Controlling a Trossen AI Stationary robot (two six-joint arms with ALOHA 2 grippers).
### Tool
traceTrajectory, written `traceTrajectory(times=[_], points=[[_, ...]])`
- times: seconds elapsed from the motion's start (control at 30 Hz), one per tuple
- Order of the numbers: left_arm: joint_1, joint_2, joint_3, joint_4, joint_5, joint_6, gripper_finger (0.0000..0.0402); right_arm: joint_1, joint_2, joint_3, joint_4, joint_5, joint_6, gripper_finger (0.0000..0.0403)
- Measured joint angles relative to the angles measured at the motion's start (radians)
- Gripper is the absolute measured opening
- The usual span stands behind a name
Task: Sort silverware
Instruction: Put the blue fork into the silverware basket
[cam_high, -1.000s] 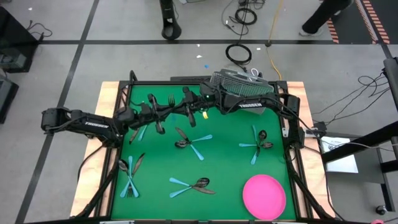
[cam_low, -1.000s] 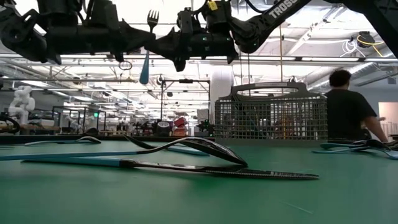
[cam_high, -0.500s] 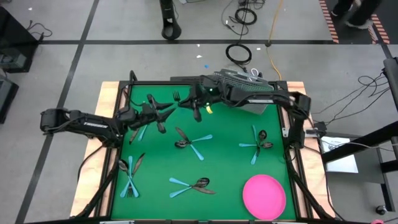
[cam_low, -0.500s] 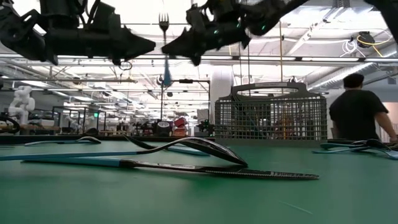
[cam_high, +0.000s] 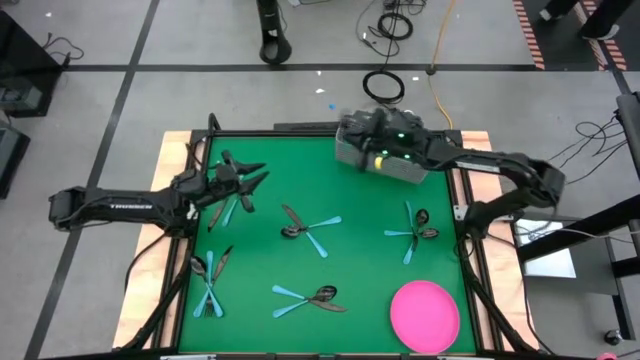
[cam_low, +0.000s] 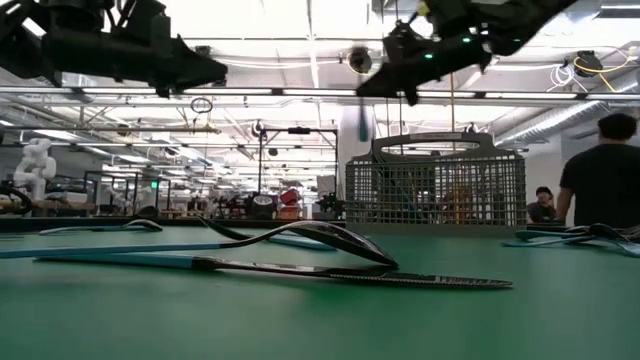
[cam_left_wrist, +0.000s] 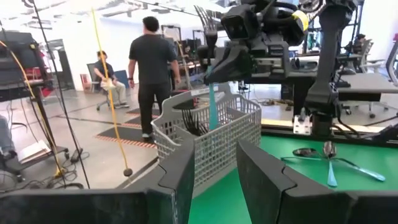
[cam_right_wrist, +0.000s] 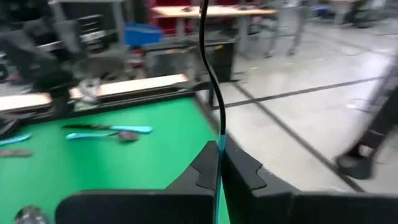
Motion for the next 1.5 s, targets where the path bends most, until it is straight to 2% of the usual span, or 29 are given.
traceTrajectory(times=[0.13, 0.27, 0.5, 0.7, 1.03, 1.5], points=[[0.000, -0.016, 0.000, -0.008, -0.001, 0.000, 0.0121, -0.030, -0.079, -0.051, -0.011, 0.118, -0.005, 0.0000], [0.000, -0.016, 0.000, -0.013, -0.003, -0.005, 0.0121, -0.053, -0.081, -0.054, -0.058, 0.231, -0.019, 0.0000], [0.000, -0.016, 0.000, -0.024, -0.003, -0.009, 0.0121, -0.125, 0.012, -0.106, 0.023, 0.229, 0.018, 0.0000], [0.000, -0.016, 0.000, -0.037, -0.003, -0.010, 0.0121, -0.147, 0.029, -0.150, 0.139, 0.244, 0.031, 0.0000], [0.000, -0.016, 0.000, -0.035, 0.004, -0.009, 0.0121, -0.122, 0.028, -0.151, 0.127, 0.244, 0.027, 0.0002], [0.000, -0.016, 0.000, -0.034, 0.005, -0.010, 0.0121, -0.098, 0.031, -0.155, 0.078, 0.230, 0.026, 0.0047]])
